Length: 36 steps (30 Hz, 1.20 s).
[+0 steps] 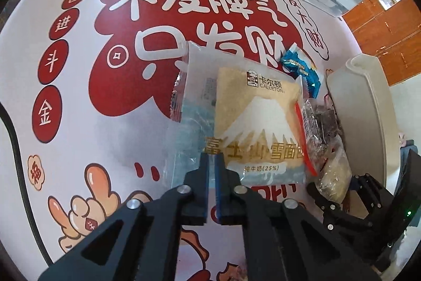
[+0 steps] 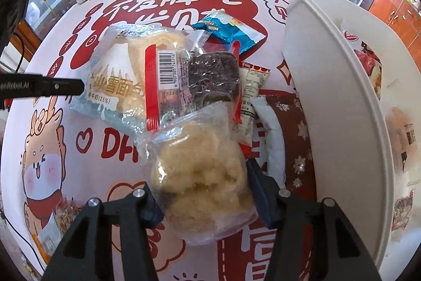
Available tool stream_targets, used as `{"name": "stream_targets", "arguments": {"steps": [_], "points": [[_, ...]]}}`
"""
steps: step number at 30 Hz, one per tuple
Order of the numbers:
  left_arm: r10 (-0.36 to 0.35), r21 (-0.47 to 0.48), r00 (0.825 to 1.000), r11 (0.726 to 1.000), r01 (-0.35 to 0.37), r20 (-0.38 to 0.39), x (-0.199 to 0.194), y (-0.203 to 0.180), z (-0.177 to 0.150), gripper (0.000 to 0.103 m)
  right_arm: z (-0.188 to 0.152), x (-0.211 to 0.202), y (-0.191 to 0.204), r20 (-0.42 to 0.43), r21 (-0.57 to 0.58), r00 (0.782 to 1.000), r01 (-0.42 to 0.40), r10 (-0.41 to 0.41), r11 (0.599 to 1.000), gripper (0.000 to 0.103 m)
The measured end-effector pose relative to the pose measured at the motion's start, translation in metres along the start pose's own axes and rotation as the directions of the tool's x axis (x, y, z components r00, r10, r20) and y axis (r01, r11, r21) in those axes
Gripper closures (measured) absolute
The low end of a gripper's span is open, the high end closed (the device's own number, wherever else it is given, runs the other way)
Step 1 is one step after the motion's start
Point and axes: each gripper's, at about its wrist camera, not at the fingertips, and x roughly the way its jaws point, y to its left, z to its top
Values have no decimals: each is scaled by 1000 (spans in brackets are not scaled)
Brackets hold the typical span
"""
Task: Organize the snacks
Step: 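Lift both bags into the white tray and open both tools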
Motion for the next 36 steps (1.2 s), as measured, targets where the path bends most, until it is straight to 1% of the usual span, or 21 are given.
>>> {"name": "stream_targets", "arguments": {"steps": [1,3,4,5,6,8,9,14,17,18,19,20,22,24,25,26,28,30,32,33,36], "points": [[-6,-2,1000,1000,6,-4,1,2,1,90,0,0,0,0,0,1000,-2,2,1000,49],[-10,-1,1000,1000,10,-4,4,6,6,60,0,0,0,1,-1,1000,-5,5,1000,49],[-6,3,1000,1000,6,3,4,6,7,51,1,0,0,2,-4,1000,-7,7,1000,49],[0,9,1000,1000,0,13,3,7,9,36,1,0,1,3,-6,1000,-10,10,1000,49],[12,23,999,1000,-12,35,2,6,14,27,1,0,1,6,-6,1000,-15,15,1000,49],[19,48,998,999,-22,58,0,4,19,20,2,0,3,10,-7,1000,-27,27,1000,49],[17,74,998,997,-21,57,0,3,24,19,3,1,4,9,-8,1000,-27,27,1000,49],[29,188,999,981,-37,45,7,-7,49,19,6,4,9,12,-18,999,-32,32,999,49],[9,327,1000,945,-13,15,12,-19,67,19,7,5,9,9,-23,999,-36,36,999,49],[-4,396,1000,918,9,-11,14,-25,73,19,7,5,9,10,-23,999,-38,39,999,49],[-13,434,999,900,26,-32,16,-28,76,19,7,5,9,10,-22,999,-41,42,999,49],[-18,458,999,888,39,-50,19,-31,79,19,7,5,9,10,-21,999,-44,45,999,49],[-55,457,990,883,110,-132,32,-31,87,16,7,4,9,11,-18,999,-48,48,999,49],[-51,469,982,873,131,-180,46,-31,92,15,7,5,8,11,-14,999,-49,49,999,49],[-52,472,981,871,135,-185,49,-30,93,13,7,4,8,11,-12,999,-49,49,999,49],[-72,477,984,867,143,-165,48,-29,93,11,7,5,7,9,-9,999,-47,48,999,49],[-106,459,982,872,169,-159,47,-25,96,9,7,5,7,10,-7,999,-49,49,999,49],[-124,451,981,874,180,-152,46,-22,96,5,7,5,7,8,-8,999,-46,46,999,49],[-123,455,980,872,182,-156,46,-23,92,2,8,5,9,9,-14,999,-45,45,999,49],[-132,456,976,868,198,-172,47,-25,89,1,8,5,10,11,-16,999,-46,46,999,49],[-131,477,974,855,206,-185,48,-37,82,1,9,6,14,16,-24,998,-59,59,998,49]]}}
